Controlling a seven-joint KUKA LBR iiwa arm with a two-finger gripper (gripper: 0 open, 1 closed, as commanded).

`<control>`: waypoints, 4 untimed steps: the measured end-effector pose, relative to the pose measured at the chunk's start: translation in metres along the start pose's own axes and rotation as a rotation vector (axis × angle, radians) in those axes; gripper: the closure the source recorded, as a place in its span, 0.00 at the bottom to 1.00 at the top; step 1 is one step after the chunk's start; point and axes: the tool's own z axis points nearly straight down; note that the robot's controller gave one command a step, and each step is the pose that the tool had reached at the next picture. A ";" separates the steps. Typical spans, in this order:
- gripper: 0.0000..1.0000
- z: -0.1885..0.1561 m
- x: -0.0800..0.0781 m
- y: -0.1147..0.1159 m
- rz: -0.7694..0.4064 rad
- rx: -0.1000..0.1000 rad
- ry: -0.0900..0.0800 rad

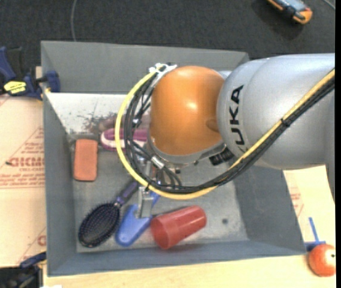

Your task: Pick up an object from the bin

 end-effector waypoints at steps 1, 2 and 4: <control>0.00 -0.005 -0.002 -0.001 0.005 -0.001 -0.008; 0.00 0.103 0.015 0.017 -0.260 0.000 -0.009; 0.00 0.120 0.016 0.017 -0.700 0.001 -0.005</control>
Offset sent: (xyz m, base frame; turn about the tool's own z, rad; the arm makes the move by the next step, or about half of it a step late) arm -0.0258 0.0269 -0.1527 -0.3780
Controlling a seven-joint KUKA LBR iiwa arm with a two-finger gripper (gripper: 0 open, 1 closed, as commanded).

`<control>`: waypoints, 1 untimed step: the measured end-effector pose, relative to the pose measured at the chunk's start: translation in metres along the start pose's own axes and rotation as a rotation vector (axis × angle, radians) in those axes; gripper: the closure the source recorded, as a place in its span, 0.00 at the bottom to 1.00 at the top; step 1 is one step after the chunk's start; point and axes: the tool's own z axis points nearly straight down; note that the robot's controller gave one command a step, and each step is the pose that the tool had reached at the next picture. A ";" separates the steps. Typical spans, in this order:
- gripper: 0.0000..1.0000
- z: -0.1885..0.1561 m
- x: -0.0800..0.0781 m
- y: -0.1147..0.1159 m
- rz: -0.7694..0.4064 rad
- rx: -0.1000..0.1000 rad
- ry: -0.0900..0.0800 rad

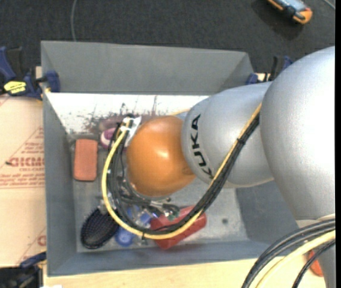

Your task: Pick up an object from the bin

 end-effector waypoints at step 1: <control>0.00 0.029 -0.002 -0.006 -0.208 0.010 -0.025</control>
Offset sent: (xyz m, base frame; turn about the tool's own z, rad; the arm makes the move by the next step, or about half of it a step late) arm 0.0044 -0.0162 -0.0324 -0.4912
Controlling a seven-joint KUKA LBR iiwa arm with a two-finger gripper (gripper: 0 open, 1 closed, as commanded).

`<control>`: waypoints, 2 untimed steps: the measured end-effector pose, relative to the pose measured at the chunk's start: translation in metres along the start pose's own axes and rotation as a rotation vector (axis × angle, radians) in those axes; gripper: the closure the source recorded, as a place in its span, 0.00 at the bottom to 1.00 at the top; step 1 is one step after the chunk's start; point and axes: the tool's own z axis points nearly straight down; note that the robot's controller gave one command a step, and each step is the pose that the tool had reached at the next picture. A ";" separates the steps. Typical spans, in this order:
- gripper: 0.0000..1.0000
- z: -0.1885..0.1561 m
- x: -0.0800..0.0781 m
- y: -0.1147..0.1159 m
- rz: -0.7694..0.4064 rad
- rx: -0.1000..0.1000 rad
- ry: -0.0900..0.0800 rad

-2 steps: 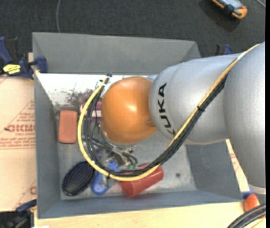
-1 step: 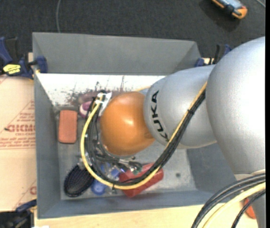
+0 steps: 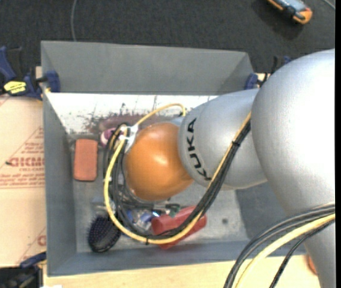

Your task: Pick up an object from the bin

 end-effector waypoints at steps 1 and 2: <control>1.00 -0.004 0.003 -0.011 -0.276 0.001 -0.008; 1.00 -0.004 0.003 -0.011 -0.274 0.001 -0.008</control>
Offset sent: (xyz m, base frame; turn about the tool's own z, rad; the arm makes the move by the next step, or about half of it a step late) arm 0.0000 0.0000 0.0000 0.0000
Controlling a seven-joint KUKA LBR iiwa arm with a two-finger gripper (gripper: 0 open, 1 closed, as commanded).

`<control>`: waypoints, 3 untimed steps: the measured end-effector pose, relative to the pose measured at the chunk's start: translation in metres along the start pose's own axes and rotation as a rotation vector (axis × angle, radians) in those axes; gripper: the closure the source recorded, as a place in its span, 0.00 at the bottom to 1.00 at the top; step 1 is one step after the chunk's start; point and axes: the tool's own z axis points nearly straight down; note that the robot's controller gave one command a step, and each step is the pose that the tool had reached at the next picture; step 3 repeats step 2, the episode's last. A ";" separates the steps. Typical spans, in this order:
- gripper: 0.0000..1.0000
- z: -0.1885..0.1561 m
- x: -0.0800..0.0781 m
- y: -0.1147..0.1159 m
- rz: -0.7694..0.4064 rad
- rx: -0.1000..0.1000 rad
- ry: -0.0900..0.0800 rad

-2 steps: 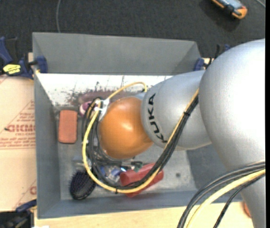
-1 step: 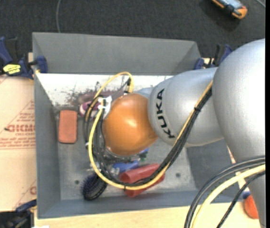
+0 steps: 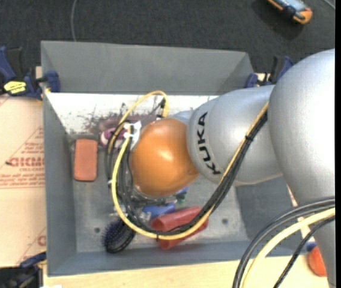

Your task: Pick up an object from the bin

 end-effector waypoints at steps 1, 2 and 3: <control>1.00 -0.021 0.002 0.002 0.000 -0.007 0.008; 1.00 -0.043 0.001 0.000 0.002 -0.004 0.005; 1.00 -0.043 0.001 0.000 0.002 -0.004 0.005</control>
Offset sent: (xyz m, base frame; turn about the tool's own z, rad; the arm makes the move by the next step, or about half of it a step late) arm -0.0011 -0.0004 0.0310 0.0002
